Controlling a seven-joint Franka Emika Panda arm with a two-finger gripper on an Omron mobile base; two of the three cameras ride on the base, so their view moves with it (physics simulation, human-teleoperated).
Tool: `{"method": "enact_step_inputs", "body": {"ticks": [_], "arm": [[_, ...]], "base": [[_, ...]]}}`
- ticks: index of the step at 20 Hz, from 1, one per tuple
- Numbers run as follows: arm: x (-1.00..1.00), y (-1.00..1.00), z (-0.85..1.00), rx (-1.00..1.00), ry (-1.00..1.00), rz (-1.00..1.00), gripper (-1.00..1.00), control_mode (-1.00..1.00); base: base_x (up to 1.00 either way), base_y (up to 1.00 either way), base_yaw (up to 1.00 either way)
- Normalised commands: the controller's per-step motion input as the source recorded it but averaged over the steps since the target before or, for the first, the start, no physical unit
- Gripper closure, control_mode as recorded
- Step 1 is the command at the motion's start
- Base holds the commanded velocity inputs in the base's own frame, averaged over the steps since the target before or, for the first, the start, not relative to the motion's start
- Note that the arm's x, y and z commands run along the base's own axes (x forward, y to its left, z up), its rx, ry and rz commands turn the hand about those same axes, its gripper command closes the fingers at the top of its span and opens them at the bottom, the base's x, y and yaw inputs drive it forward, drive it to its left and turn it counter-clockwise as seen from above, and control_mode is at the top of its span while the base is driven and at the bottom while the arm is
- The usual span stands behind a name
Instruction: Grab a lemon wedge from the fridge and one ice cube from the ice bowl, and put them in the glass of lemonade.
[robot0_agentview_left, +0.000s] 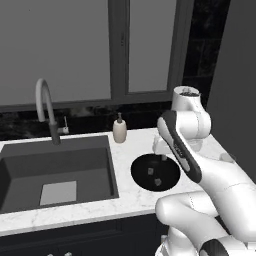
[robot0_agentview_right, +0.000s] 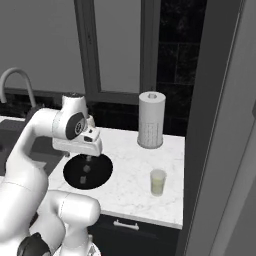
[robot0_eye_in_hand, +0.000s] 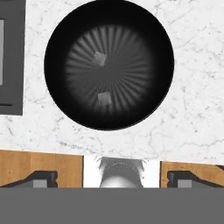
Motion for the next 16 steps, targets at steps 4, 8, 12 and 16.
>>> {"method": "enact_step_inputs", "body": {"ticks": [4, 8, 12, 16], "arm": [[0.18, 0.26, -0.78, -0.05, 0.01, 0.01, -1.00, -1.00], [0.24, 0.14, -0.86, 0.00, -0.02, 0.00, -1.00, -1.00], [0.46, 0.00, -0.88, 0.04, 0.00, 0.00, -1.00, -1.00], [0.33, 0.01, -0.14, -0.01, 0.00, 0.00, -1.00, -1.00]], "base": [[0.00, 0.00, 0.00], [0.00, 0.00, 0.00], [0.00, 0.00, 0.00], [0.00, 0.00, 0.00]]}}
